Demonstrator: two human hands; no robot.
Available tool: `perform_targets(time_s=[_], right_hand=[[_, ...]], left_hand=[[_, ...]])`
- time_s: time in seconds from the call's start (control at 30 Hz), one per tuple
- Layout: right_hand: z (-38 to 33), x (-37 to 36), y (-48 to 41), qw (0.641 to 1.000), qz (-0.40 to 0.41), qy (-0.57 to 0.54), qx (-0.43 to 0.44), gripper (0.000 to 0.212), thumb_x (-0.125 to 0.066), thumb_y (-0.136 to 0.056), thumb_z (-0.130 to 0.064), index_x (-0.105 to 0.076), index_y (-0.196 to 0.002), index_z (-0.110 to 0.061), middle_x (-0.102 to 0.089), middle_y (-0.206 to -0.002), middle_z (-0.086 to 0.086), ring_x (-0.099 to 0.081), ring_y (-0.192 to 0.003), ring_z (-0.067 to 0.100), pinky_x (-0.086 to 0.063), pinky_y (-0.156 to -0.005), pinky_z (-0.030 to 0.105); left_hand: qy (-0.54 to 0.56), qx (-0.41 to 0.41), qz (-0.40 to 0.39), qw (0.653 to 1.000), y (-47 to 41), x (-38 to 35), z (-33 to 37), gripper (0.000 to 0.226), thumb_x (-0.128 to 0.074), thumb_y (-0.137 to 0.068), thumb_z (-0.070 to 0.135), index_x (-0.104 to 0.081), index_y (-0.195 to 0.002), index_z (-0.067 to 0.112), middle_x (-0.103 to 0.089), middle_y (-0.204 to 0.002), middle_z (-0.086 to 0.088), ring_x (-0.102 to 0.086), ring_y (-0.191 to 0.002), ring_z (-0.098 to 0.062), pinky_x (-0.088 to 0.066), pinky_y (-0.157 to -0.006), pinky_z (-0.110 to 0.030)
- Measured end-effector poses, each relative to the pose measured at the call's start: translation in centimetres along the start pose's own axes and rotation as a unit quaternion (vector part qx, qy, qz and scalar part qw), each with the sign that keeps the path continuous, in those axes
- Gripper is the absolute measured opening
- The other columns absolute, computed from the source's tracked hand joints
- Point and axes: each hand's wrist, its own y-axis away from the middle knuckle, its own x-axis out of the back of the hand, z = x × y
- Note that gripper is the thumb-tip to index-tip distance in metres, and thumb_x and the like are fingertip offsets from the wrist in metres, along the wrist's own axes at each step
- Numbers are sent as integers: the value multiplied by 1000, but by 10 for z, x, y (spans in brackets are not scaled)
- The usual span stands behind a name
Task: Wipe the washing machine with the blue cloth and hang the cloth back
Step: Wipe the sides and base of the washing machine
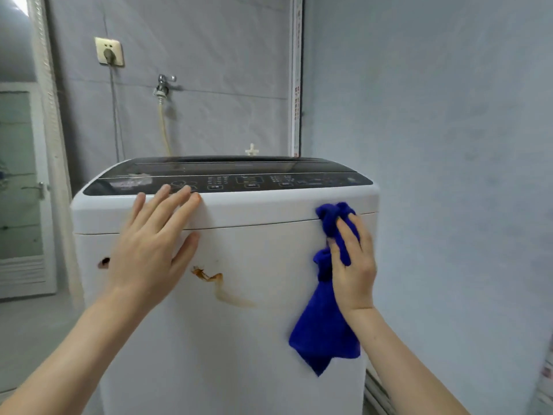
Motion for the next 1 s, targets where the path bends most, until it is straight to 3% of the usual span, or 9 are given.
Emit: perform_targets(time_s=[0.1, 0.17, 0.23, 0.33, 0.47, 0.6, 0.7, 0.87, 1.0], right_hand=[[23, 25, -30, 994, 25, 8, -108, 38, -63, -92, -3, -60, -130, -4, -50, -139, 4, -46, -129, 13, -37, -111, 31], [22, 27, -67, 982, 75, -9, -173, 35, -60, -95, -8, -61, -130, -6, -53, -137, 2, -50, -127, 15, -38, -109, 25], [8, 18, -81, 991, 66, -18, -114, 33, -59, -95, -9, -62, -129, -9, -52, -138, -2, -49, -128, 11, -33, -105, 10], [-4, 4, -38, 999, 7, -42, -29, 38, -61, -93, 1, -60, -130, -5, -45, -141, -9, -39, -135, -1, -30, -108, 11], [19, 28, 5, 995, -43, -42, -77, 43, -63, -87, 11, -61, -128, -2, -47, -142, -2, -43, -132, 5, -32, -108, 12], [15, 25, -58, 985, 58, -46, -154, 35, -64, -92, -5, -64, -127, -7, -53, -135, 0, -51, -125, 14, -36, -105, 12], [-15, 2, -76, 996, 49, -50, -62, 32, -62, -92, -5, -65, -124, -7, -54, -136, 4, -49, -127, 12, -38, -106, 18], [-15, 2, 6, 991, -99, -32, 81, 40, -66, -85, 11, -65, -123, 0, -51, -138, 10, -41, -136, 18, -32, -114, 26], [-4, 16, -34, 999, -32, -22, -36, 38, -65, -86, 9, -65, -123, -2, -53, -137, 9, -45, -126, 3, -30, -108, 11]], left_hand=[[10, 12, 2, 1000, -6, -6, 13, 53, -46, -93, 32, -54, -138, 6, -53, -143, -10, -43, -136, -38, -24, -119, -50], [16, 23, 8, 1000, -7, -8, 16, 53, -48, -92, 33, -55, -138, 8, -55, -142, -9, -44, -136, -36, -24, -119, -50], [23, 27, 16, 999, -8, -10, 15, 52, -49, -91, 34, -56, -136, 9, -56, -140, -9, -44, -135, -35, -24, -119, -49], [30, 27, 23, 999, -9, -11, 13, 52, -49, -91, 36, -56, -136, 10, -56, -138, -8, -43, -135, -34, -22, -120, -44], [37, 24, 19, 999, -7, -10, 11, 52, -49, -91, 36, -55, -137, 12, -56, -139, -7, -42, -136, -33, -24, -120, -42], [43, 28, 18, 999, -8, -9, 11, 52, -51, -90, 35, -56, -136, 13, -56, -139, -5, -41, -136, -31, -31, -116, -49], [46, 23, 16, 999, -5, -12, 10, 53, -51, -91, 34, -54, -139, 12, -53, -142, -5, -38, -139, -30, -31, -116, -49], [50, 1, 19, 999, 6, -16, 2, 52, -47, -95, 31, -49, -143, 12, -44, -152, -1, -29, -147, -27, -22, -122, -43], [52, -27, 5, 998, 14, -15, -11, 53, -47, -96, 32, -46, -146, 15, -38, -155, 4, -24, -150, -22, -28, -118, -48]])
